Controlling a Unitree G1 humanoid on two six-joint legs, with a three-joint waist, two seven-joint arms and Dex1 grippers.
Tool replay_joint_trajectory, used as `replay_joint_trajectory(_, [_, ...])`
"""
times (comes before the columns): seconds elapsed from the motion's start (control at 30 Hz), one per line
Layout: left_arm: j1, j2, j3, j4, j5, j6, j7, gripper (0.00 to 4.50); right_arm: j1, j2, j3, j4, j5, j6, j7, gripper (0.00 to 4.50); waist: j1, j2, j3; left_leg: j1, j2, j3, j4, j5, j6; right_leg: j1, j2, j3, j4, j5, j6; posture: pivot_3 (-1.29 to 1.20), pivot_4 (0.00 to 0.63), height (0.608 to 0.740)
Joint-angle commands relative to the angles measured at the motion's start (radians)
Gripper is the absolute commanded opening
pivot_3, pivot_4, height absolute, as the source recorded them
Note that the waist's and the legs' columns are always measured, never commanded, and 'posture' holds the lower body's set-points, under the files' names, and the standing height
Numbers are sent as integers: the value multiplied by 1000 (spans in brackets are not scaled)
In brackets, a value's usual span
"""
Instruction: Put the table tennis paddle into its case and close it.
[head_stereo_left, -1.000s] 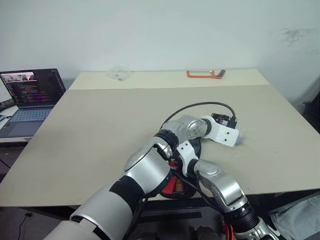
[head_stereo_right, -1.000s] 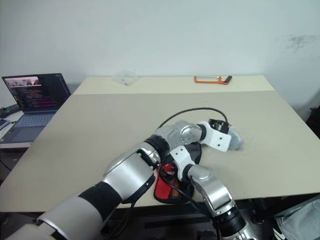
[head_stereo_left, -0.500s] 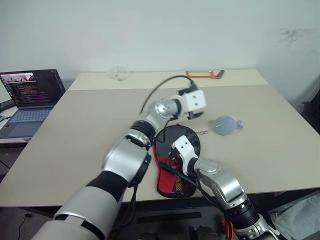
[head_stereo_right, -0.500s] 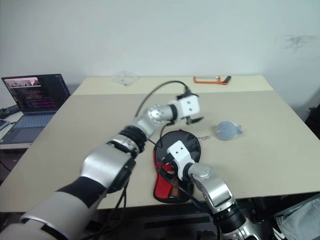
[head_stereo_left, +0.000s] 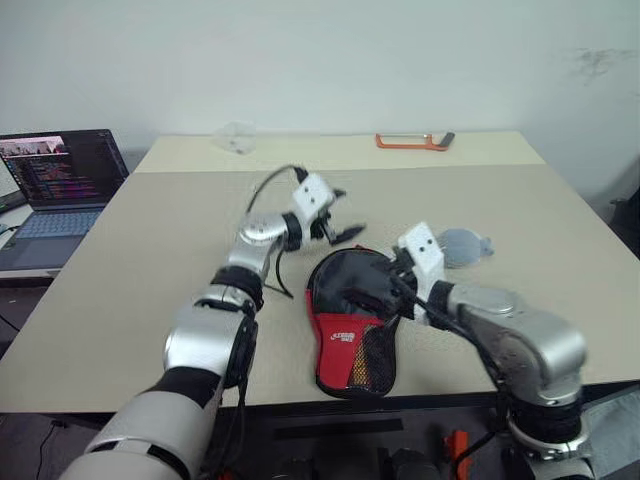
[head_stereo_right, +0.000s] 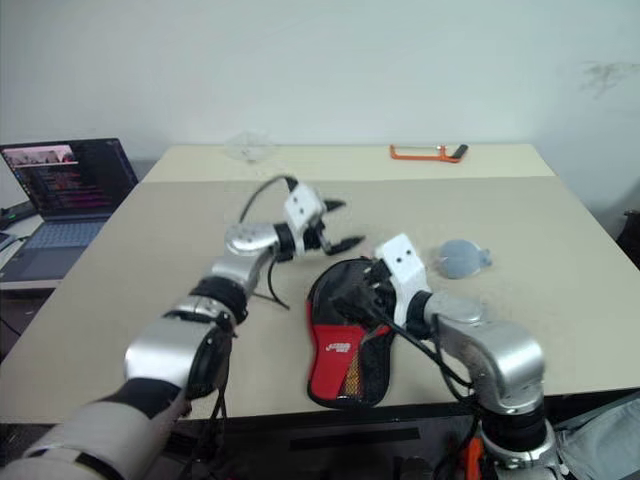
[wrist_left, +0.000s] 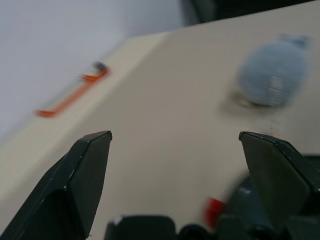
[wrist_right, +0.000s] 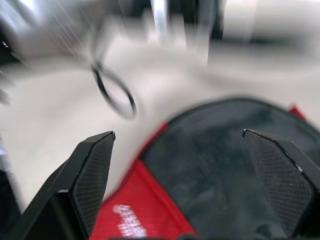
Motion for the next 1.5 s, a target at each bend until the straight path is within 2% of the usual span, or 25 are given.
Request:
replay_joint_trajectory(0.03, [53, -14, -2, -101, -51, -23, -84, 4450, -13, -128, -77, -69, 69, 3, 65, 4500, 1, 0, 1, 0, -1, 0, 0, 0, 0, 0, -1, 0, -1, 0, 0, 0, 150, 740])
replay_joint_trajectory(0.1, [101, -28, -31, -121, -35, -43, -103, 4450, 0, -237, -88, -49, 55, -54, 90, 4500, 2, 0, 1, 0, -1, 1, 0, -2, 3, 1, -1, 0, -1, 0, 0, 0, 150, 740])
replay_joint_trajectory(0.2, [134, -58, -41, -128, -40, -16, -100, 4450, 21, -411, -70, 58, -46, -203, 88, 4500, 3, 0, 1, 1, -1, 1, 0, -3, 5, 2, -2, 0, -1, 0, 0, 0, 150, 740])
replay_joint_trajectory(0.4, [171, -92, -69, -130, -40, 9, -117, 4450, 36, -550, 21, 290, -215, -468, 75, 4500, -1, -1, 1, 2, 0, 4, 1, -3, 5, 2, -2, 1, 1, 0, 0, 0, 150, 740])
replay_joint_trajectory(0.53, [194, -78, -85, -137, -50, 47, -202, 4450, -7, -528, 96, 500, -311, -647, 65, 4500, -3, -1, 1, 4, 0, 6, 1, -2, 5, 3, -2, 3, 2, 0, 0, 0, 150, 740])
replay_joint_trajectory(0.67, [198, -54, -84, -137, -53, 86, -220, 4450, -65, -495, 169, 678, -398, -790, 73, 4500, -3, -1, 2, 4, 0, 6, 1, -2, 5, 2, -1, 3, 2, 0, 0, 0, 150, 740])
replay_joint_trajectory(1.03, [223, -46, -99, -182, -46, 111, -227, 4450, -251, -399, 258, 1172, -591, -1078, 28, 4500, -1, -1, 1, 3, 0, 6, 2, 0, 1, 2, -2, 3, 2, 0, 0, 0, 150, 740])
replay_joint_trajectory(1.2, [240, -46, -109, -206, -48, 128, -244, 4450, -321, -370, 262, 1323, -652, -1173, -31, 4500, -1, 0, 1, 3, 0, 6, 2, 0, 1, 2, -2, 3, 2, 0, 0, 0, 150, 740])
replay_joint_trajectory(1.3, [257, -48, -118, -212, -45, 146, -249, 4500, -333, -358, 251, 1350, -671, -1212, -62, 3861, -1, 0, 1, 3, 0, 6, 2, 0, 1, 2, -2, 3, 2, 0, 0, 0, 150, 740])
replay_joint_trajectory(1.5, [306, -34, -166, -213, -14, 148, -283, 4500, -296, -389, 229, 1256, -668, -1205, -21, 1905, -1, 2, 0, 4, 0, 6, 2, 0, 1, 2, -2, 3, 2, 0, 0, 0, 150, 740])
